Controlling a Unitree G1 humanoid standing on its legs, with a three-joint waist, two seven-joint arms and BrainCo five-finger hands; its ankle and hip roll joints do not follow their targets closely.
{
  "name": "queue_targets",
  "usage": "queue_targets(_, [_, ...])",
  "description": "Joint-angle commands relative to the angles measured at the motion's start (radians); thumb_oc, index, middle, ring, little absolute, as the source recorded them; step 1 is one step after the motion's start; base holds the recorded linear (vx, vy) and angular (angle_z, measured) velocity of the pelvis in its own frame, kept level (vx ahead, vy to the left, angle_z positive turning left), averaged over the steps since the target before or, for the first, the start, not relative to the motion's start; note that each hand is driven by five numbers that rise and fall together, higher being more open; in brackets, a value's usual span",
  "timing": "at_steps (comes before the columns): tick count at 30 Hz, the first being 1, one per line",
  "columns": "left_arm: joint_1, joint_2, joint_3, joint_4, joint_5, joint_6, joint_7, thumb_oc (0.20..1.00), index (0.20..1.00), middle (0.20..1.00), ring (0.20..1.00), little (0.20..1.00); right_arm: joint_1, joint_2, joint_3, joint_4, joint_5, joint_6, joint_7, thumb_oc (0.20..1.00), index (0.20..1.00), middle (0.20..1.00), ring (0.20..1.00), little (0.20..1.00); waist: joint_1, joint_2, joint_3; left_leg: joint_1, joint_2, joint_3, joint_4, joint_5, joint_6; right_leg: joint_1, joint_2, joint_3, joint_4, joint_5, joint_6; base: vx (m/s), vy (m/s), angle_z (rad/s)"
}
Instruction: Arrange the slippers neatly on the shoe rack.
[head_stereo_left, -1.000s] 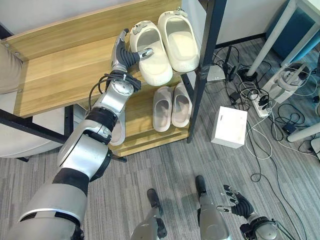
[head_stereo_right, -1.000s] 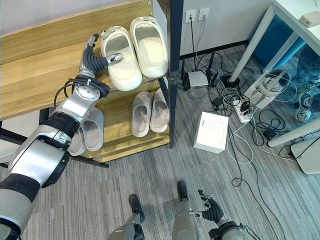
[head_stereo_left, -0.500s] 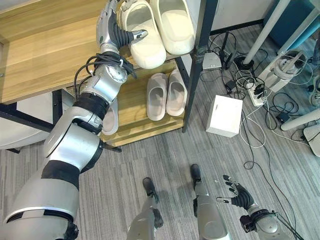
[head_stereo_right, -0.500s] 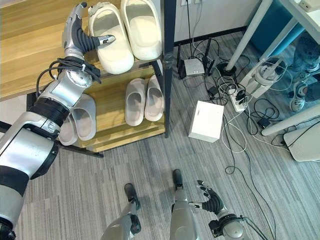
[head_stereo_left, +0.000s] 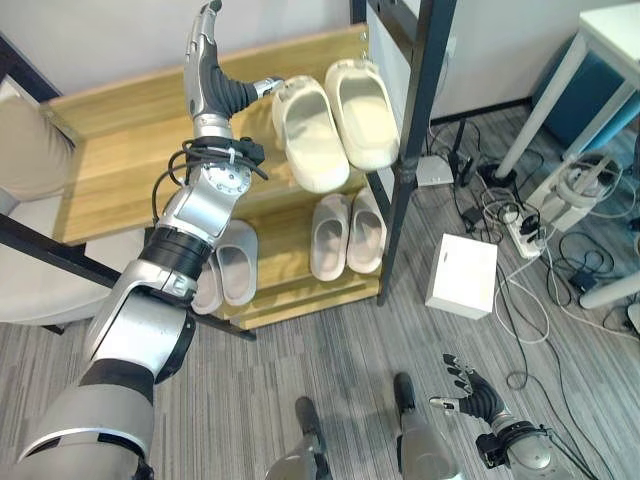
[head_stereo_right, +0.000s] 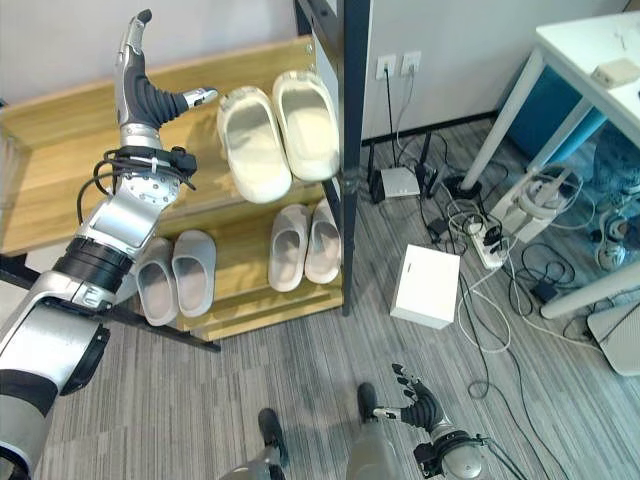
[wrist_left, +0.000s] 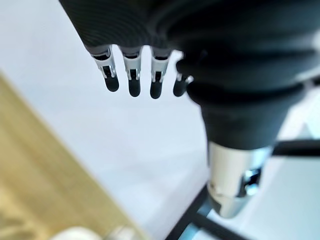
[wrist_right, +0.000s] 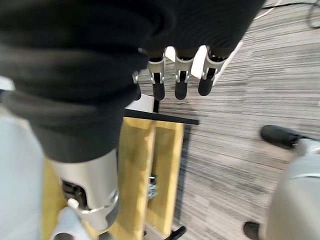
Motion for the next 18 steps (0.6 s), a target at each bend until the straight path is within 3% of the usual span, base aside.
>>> queue_targets(1, [0.098, -0.002, 0.073, -0.195, -0.207, -0.193, -0.097, 1.000, 1.000, 1.000, 1.000, 1.000, 0.024, 0.040, -0.003, 0.016, 0.020, 0.006, 0.016, 1.000, 1.000, 1.000, 1.000, 1.000, 0.029, -0.033, -0.053, 0.054, -0.005, -0.019, -0.006, -0.111, -0.031, 0.015, -0.035, -0.005, 0.015, -0.104, 0.068, 0.08, -0.045, 0.15])
queue_targets(2, [0.161, -0.016, 0.079, -0.280, -0.277, -0.229, -0.154, 1.000, 1.000, 1.000, 1.000, 1.000, 0.026, 0.047, -0.011, 0.021, 0.019, 0.014, 0.021, 1.000, 1.000, 1.000, 1.000, 1.000, 0.035, -0.033, -0.060, 0.060, -0.004, -0.020, -0.006, -0.112, -0.031, 0.023, -0.035, -0.007, 0.013, -0.105, 0.068, 0.04, -0.022, 0.14])
queue_targets(3, [0.169, -0.015, 0.083, -0.286, -0.280, -0.227, -0.158, 1.000, 1.000, 1.000, 1.000, 1.000, 0.029, 0.045, -0.010, 0.020, 0.019, 0.014, 0.021, 1.000, 1.000, 1.000, 1.000, 1.000, 0.034, -0.033, -0.062, 0.061, -0.004, -0.020, -0.006, -0.113, -0.031, 0.024, -0.035, -0.007, 0.012, -0.105, 0.068, 0.04, -0.020, 0.14])
queue_targets(5, [0.292, -0.034, 0.066, -0.442, -0.407, -0.264, -0.283, 1.000, 1.000, 1.000, 1.000, 1.000, 0.024, 0.063, -0.021, 0.044, 0.021, 0.029, 0.031, 1.000, 1.000, 1.000, 1.000, 1.000, 0.047, -0.032, -0.076, 0.072, -0.004, -0.023, -0.006, -0.113, -0.030, 0.042, -0.034, -0.013, 0.012, -0.110, 0.066, 0.05, -0.017, 0.08])
queue_targets(7, [0.380, -0.016, 0.022, -0.573, -0.512, -0.254, -0.435, 1.000, 1.000, 1.000, 1.000, 1.000, 0.028, 0.075, -0.030, 0.057, 0.019, 0.043, 0.047, 1.000, 1.000, 1.000, 1.000, 1.000, 0.058, -0.033, -0.093, 0.086, -0.003, -0.025, -0.006, -0.116, -0.029, 0.059, -0.033, -0.017, 0.011, -0.113, 0.066, 0.05, -0.017, -0.02])
queue_targets(8, [0.381, -0.015, 0.022, -0.573, -0.512, -0.254, -0.436, 1.000, 1.000, 1.000, 1.000, 1.000, 0.028, 0.075, -0.029, 0.057, 0.019, 0.043, 0.047, 1.000, 1.000, 1.000, 1.000, 1.000, 0.058, -0.033, -0.093, 0.086, -0.003, -0.025, -0.006, -0.117, -0.029, 0.060, -0.033, -0.017, 0.011, -0.113, 0.066, 0.03, -0.018, 0.01])
queue_targets(9, [0.417, 0.010, -0.001, -0.632, -0.549, -0.242, -0.501, 1.000, 1.000, 1.000, 1.000, 1.000, 0.031, 0.080, -0.036, 0.061, 0.018, 0.045, 0.053, 1.000, 1.000, 1.000, 1.000, 1.000, 0.063, -0.032, -0.100, 0.092, -0.003, -0.027, -0.006, -0.119, -0.029, 0.068, -0.033, -0.023, 0.011, -0.115, 0.067, 0.04, -0.017, 0.03])
queue_targets(10, [0.465, 0.082, -0.073, -0.733, -0.588, -0.198, -0.628, 1.000, 1.000, 1.000, 1.000, 1.000, 0.030, 0.086, -0.043, 0.070, 0.009, 0.051, 0.069, 1.000, 1.000, 1.000, 1.000, 1.000, 0.074, -0.029, -0.116, 0.101, -0.002, -0.031, -0.006, -0.121, -0.029, 0.080, -0.032, -0.029, 0.011, -0.118, 0.068, 0.06, -0.022, 0.03])
queue_targets(13, [0.545, 0.186, -0.158, -0.842, -0.658, -0.135, -0.777, 1.000, 1.000, 1.000, 1.000, 1.000, 0.026, 0.100, -0.037, 0.088, -0.008, 0.053, 0.079, 1.000, 1.000, 1.000, 1.000, 1.000, 0.092, -0.031, -0.133, 0.115, 0.000, -0.040, -0.006, -0.123, -0.031, 0.101, -0.030, -0.046, 0.012, -0.123, 0.070, 0.02, -0.012, 0.09])
queue_targets(16, [0.704, 0.201, -0.225, -0.847, -0.673, -0.052, -0.888, 1.000, 1.000, 1.000, 1.000, 1.000, 0.020, 0.100, -0.021, 0.092, -0.029, 0.055, 0.095, 1.000, 1.000, 1.000, 1.000, 1.000, 0.109, -0.036, -0.150, 0.132, 0.005, -0.050, -0.006, -0.127, -0.031, 0.122, -0.026, -0.059, 0.015, -0.133, 0.068, 0.02, -0.001, 0.19])
queue_targets(18, [0.821, 0.165, -0.224, -0.784, -0.645, -0.029, -0.905, 1.000, 1.000, 1.000, 1.000, 1.000, 0.018, 0.105, -0.014, 0.101, -0.034, 0.052, 0.102, 1.000, 1.000, 1.000, 1.000, 1.000, 0.118, -0.042, -0.159, 0.142, 0.006, -0.051, -0.006, -0.130, -0.031, 0.134, -0.024, -0.064, 0.017, -0.138, 0.067, 0.03, -0.009, 0.10])
